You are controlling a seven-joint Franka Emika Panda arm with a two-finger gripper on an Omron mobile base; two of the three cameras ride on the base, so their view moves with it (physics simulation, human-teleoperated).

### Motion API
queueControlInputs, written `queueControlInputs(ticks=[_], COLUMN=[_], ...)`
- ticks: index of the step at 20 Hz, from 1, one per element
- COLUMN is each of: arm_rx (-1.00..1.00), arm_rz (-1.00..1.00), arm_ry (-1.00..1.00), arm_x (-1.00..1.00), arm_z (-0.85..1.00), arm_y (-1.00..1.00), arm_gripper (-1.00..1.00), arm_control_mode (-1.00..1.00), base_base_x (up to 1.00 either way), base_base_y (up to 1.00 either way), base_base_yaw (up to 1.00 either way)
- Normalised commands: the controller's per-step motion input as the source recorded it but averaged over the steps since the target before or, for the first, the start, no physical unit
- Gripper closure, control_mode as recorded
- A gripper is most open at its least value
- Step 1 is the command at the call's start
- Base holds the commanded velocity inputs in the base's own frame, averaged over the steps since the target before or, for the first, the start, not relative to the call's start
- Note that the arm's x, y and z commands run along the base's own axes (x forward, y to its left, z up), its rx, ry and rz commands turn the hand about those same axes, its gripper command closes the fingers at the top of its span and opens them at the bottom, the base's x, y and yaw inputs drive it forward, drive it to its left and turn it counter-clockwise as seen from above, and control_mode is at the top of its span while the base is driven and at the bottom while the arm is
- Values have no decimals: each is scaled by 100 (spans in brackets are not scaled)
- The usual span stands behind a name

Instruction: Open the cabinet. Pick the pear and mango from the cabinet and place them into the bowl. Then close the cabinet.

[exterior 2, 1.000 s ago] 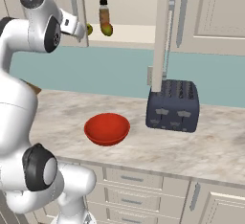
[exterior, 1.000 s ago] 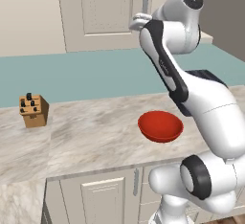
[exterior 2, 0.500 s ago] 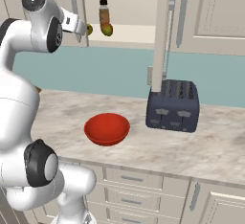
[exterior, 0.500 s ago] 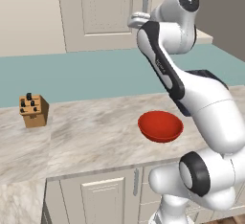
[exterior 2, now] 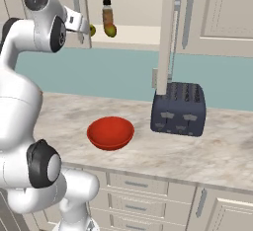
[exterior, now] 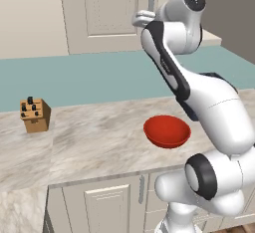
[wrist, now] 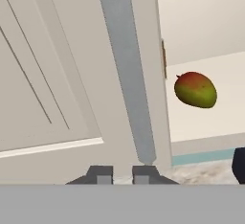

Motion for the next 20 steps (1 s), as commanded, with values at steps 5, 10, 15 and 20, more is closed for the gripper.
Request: queueControlInputs(ticks=[5, 10, 15, 20], arm_rx=[0, 0, -8, -9], arm_rz=[-3, -1, 0, 0], arm_ry=[0, 0, -3, -5], arm_x=[13, 21, 43, 40], arm_z=[4, 0, 0, 0], arm_y=[0, -2, -12, -9], arm_gripper=[-100, -100, -100, -100], arm_control_mode=[-100, -100, -100, -100], base_base_x=[0, 0, 0, 0], base_base_y=[0, 0, 0, 0], base_base_yaw=[0, 0, 0, 0])
